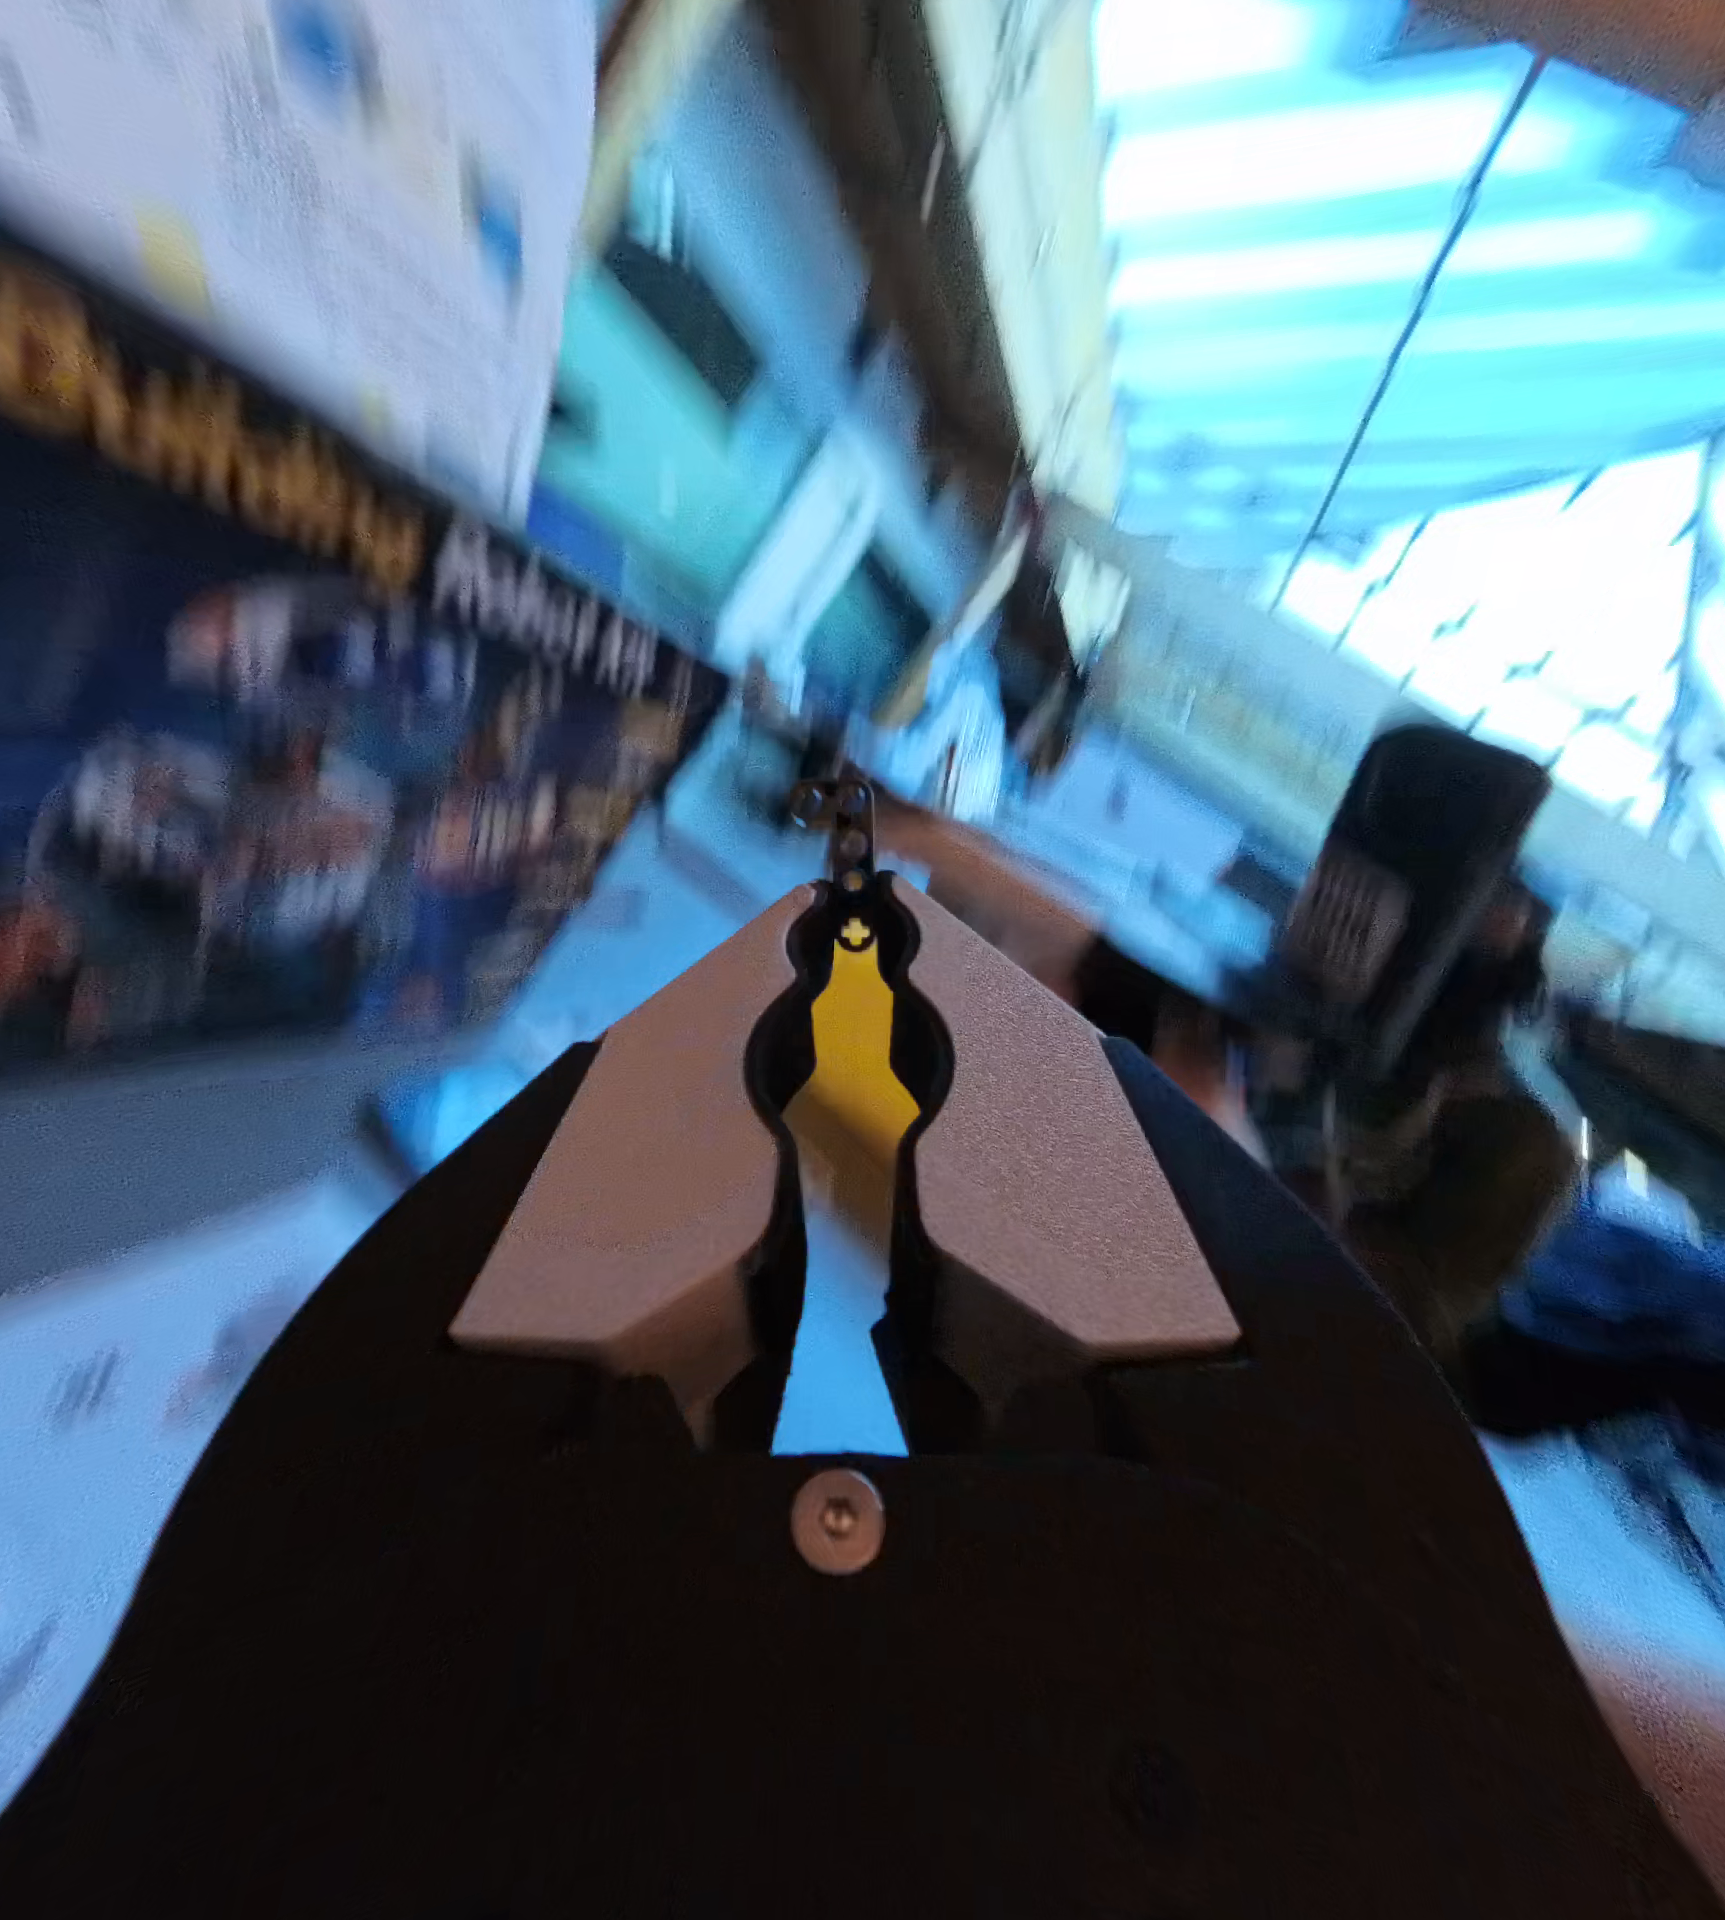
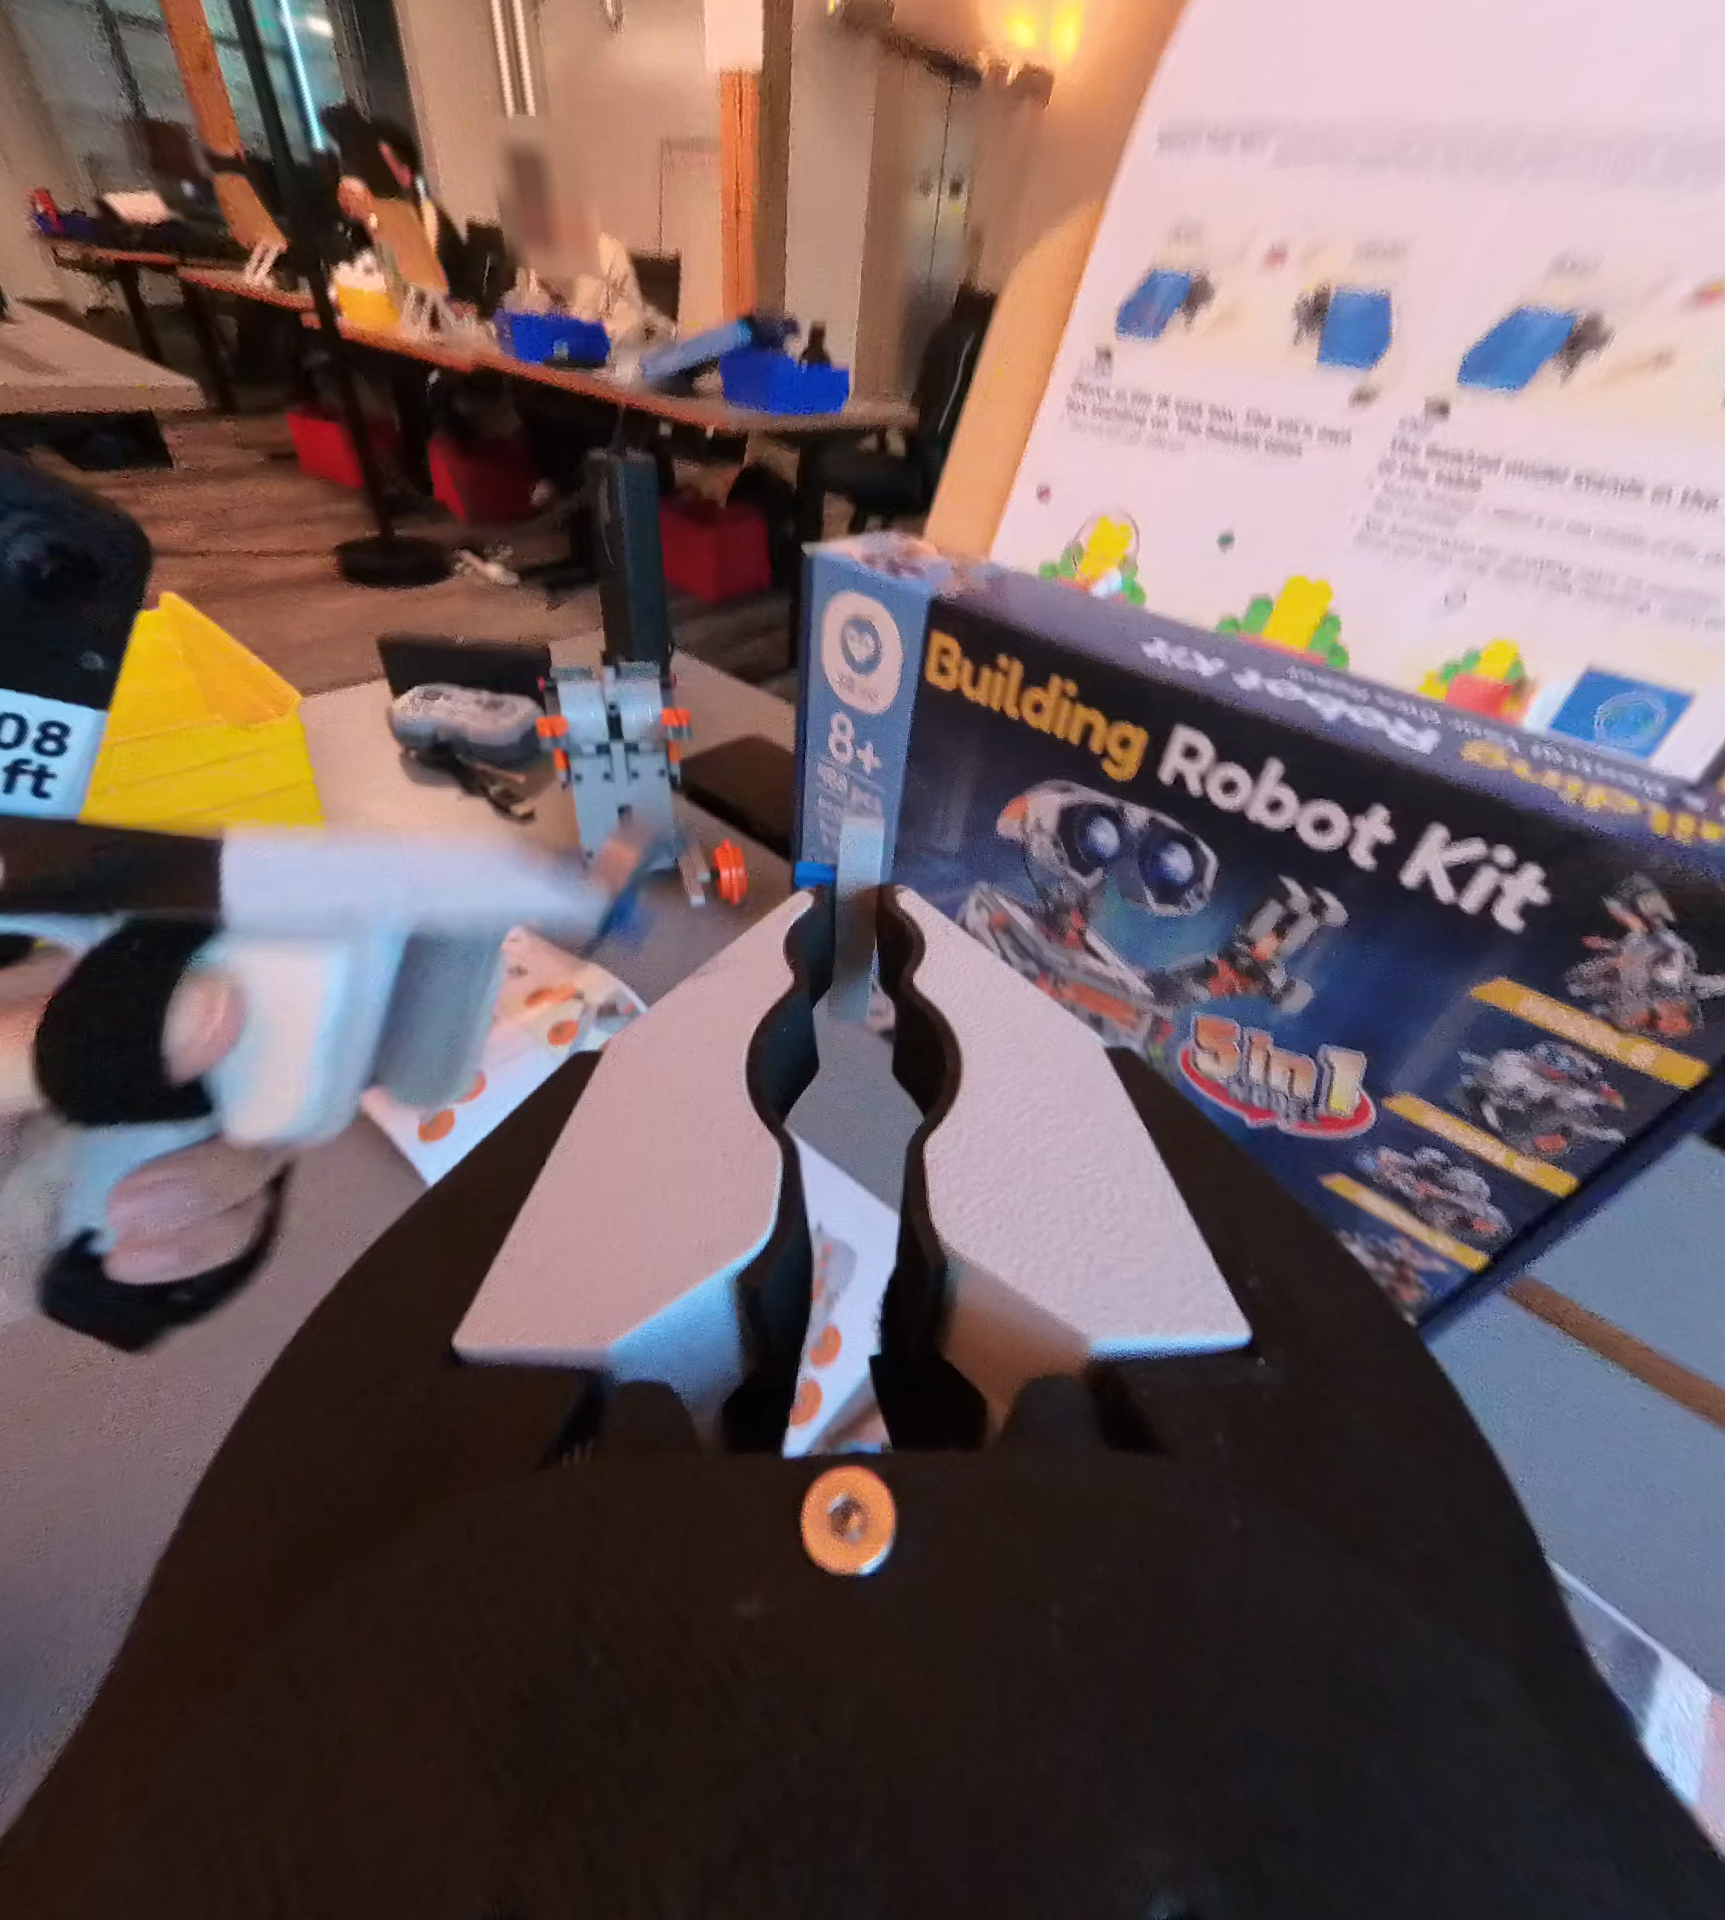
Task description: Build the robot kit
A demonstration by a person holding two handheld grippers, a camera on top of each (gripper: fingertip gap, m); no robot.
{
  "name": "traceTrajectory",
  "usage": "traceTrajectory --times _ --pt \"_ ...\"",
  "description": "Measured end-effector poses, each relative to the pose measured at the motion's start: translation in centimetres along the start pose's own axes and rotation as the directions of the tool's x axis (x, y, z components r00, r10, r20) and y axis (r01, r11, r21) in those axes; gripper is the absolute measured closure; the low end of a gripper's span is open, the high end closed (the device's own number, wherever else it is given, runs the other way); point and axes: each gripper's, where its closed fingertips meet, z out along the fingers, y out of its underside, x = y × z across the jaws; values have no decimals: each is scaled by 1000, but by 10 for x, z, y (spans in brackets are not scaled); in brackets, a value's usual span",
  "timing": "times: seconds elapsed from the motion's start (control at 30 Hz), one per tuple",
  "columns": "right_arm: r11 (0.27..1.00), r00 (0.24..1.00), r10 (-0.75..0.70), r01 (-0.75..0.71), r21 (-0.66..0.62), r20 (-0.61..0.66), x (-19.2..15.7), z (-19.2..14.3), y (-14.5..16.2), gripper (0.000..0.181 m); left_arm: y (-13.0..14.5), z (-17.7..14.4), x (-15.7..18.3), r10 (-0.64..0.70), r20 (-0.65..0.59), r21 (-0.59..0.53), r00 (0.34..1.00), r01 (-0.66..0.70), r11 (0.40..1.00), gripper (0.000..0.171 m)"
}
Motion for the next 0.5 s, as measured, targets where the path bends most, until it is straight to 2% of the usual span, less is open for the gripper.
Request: traceTrajectory --times 0.03,0.07,0.1,0.13,0.17,0.2,0.27,0.33,0.5 --pt "999 999 24 -23 -36 24 8 -4 3 176 34 -11 -10 -16 42 -194 999 23 981 168" --pt "996 996 50 -44 -84 67 11 -8 8 176 73 -28 -22 -39 98 -389 994 74 918 167" --pt "992 991 63 -49 -117 121 9 -12 12 175 110 -49 -33 -76 170 -526 983 156 836 167" --pt "989 987 64 -43 -141 146 9 -15 15 175 142 -69 -36 -128 219 -611 967 238 755 167" --pt "989 992 45 -28 -145 118 15 -17 15 176 165 -87 -35 -186 251 -657 950 308 688 167" --pt "989 995 15 -1 -151 94 18 -18 16 176 177 -99 -39 -219 299 -649 929 366 667 167" --pt "980 995 -45 61 -189 86 16 -17 20 175 185 -114 -43 -231 351 -617 907 410 672 167" --pt "975 993 -87 101 -199 77 13 -15 20 175 194 -126 -40 -229 381 -648 896 436 624 167" --pt "975 988 -99 120 -187 122 -3 -14 16 175 192 -138 -52 -37 432 -705 901 363 609 167"
